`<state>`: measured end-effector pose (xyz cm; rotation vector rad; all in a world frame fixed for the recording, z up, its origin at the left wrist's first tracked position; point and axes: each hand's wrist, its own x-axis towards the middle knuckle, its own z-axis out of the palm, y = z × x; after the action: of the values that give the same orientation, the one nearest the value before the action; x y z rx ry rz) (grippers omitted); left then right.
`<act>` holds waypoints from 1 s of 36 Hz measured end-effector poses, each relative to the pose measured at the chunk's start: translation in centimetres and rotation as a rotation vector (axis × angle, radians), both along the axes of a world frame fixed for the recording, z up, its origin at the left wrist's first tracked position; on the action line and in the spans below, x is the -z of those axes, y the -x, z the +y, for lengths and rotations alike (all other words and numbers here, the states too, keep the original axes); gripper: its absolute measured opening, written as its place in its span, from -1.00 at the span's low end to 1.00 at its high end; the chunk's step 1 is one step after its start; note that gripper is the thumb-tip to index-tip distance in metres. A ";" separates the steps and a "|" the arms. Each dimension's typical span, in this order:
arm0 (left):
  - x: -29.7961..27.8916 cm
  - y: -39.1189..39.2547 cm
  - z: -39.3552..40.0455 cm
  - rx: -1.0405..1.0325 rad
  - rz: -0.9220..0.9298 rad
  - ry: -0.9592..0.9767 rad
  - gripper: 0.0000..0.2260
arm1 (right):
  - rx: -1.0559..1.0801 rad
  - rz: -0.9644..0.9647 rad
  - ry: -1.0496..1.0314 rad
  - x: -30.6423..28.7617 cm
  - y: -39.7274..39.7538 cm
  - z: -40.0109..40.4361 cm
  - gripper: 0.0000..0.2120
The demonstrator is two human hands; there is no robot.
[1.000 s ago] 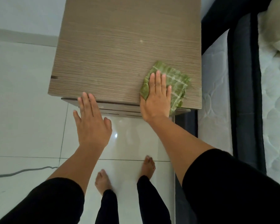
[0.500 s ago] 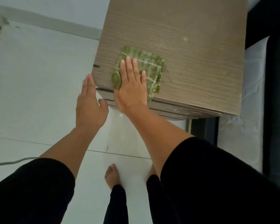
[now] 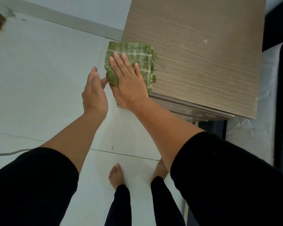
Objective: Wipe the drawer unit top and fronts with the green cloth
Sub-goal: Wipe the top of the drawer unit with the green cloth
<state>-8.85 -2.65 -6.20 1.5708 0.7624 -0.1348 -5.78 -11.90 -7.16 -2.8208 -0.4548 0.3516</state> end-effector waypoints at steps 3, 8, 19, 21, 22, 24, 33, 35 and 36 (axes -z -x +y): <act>-0.1 0.2 -0.1 0.013 -0.015 -0.024 -0.52 | -0.025 0.004 -0.020 -0.1 0.1 -0.3 -0.47; -0.6 1.1 -0.9 0.151 -0.046 -0.180 -0.56 | -0.070 0.025 -0.057 -0.4 0.6 -1.2 -0.47; 0.4 3.2 -1.5 0.513 -0.184 -0.599 -0.58 | 0.070 0.040 -0.100 -0.3 3.5 -3.4 -0.48; 0.7 3.8 -1.9 0.594 -0.197 -0.738 -0.57 | 0.101 0.036 -0.085 -0.2 4.2 -4.4 -0.46; 0.8 4.1 -2.2 0.638 -0.201 -0.803 -0.57 | 0.115 0.028 -0.072 -0.1 4.5 -4.9 -0.46; 0.9 4.9 -2.8 0.730 -0.206 -0.896 -0.57 | 0.152 0.011 -0.063 0.1 5.0 -5.9 -0.45; 2.1 6.8 -7.3 0.932 -0.214 -1.100 -0.52 | 0.306 -0.001 -0.005 0.2 7.3 -11.5 -0.43; 2.5 7.2 -8.5 0.970 -0.220 -1.125 -0.51 | 0.341 -0.006 0.016 0.2 8.0 -13.0 -0.42; 2.7 7.5 -9.3 0.987 -0.228 -1.133 -0.51 | 0.362 -0.011 0.018 0.3 8.4 -14.0 -0.41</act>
<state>-16.33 -11.96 -8.87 2.8776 -0.2969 -0.2525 -14.15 -25.91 -7.45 -2.8455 0.0608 0.2638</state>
